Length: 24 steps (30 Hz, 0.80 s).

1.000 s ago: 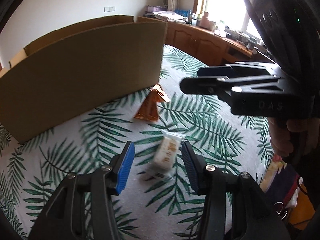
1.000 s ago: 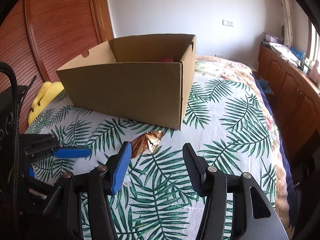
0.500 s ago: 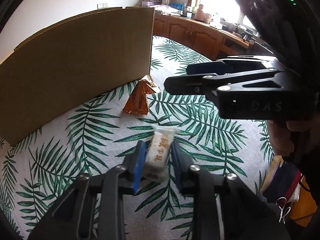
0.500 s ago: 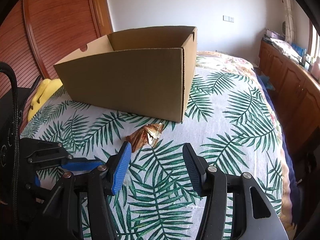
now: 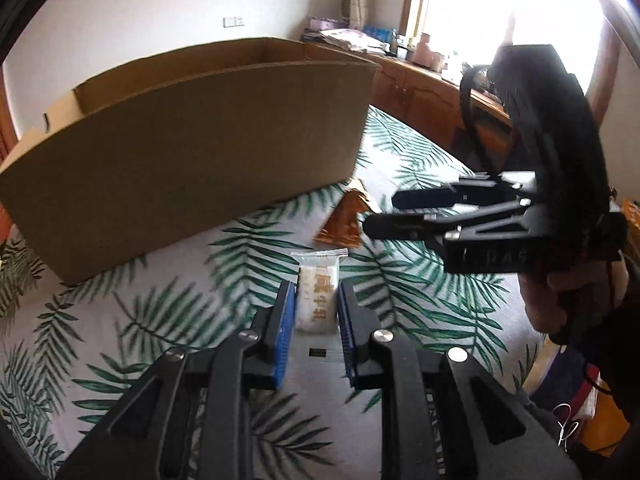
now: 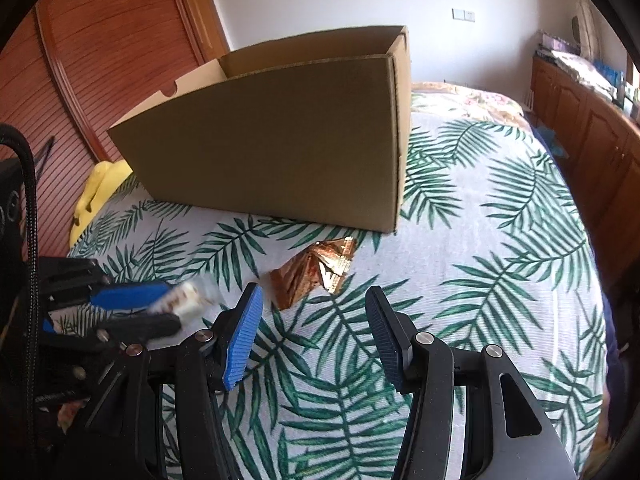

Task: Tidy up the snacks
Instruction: 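Grasp the white milk-bar pack with the left tool while the right tool grasps the brown-gold wrapper, then lift both held snacks and carry them over the box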

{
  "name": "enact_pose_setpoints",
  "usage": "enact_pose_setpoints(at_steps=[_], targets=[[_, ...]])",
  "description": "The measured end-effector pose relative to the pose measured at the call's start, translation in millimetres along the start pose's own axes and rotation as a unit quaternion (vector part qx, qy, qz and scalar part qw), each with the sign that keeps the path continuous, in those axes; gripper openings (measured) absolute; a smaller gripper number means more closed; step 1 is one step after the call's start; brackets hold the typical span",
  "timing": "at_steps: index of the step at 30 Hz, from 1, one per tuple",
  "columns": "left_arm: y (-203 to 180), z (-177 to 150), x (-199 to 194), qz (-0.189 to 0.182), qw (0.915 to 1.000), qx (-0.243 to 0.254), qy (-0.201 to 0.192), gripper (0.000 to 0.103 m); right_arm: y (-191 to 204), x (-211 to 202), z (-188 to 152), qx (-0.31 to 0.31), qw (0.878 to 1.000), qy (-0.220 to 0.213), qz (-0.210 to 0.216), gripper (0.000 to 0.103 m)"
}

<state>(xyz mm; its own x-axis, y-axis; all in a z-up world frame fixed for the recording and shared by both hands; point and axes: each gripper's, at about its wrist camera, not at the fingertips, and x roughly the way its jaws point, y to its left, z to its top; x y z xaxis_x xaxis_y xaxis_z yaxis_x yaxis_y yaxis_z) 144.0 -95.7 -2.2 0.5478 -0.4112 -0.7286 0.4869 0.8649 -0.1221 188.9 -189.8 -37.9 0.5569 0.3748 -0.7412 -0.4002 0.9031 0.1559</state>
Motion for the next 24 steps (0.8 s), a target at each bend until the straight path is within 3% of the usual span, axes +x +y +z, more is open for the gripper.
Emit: enact_pose_setpoints(at_steps=[12, 18, 24], targets=[[32.0, 1.7, -8.8, 0.016, 0.9993, -0.031, -0.013, 0.019, 8.4, 37.6, 22.0, 0.007, 0.999, 0.027, -0.022, 0.054], [35.1, 3.8, -2.7, 0.018, 0.9991, -0.036, -0.014, 0.019, 18.4, 46.1, 24.8, -0.015, 0.998, 0.026, -0.048, 0.040], [33.5, 6.0, 3.7, 0.016, 0.9990, -0.039, -0.014, 0.019, 26.2, 48.9, 24.4, -0.025, 0.998, 0.025, -0.044, 0.026]])
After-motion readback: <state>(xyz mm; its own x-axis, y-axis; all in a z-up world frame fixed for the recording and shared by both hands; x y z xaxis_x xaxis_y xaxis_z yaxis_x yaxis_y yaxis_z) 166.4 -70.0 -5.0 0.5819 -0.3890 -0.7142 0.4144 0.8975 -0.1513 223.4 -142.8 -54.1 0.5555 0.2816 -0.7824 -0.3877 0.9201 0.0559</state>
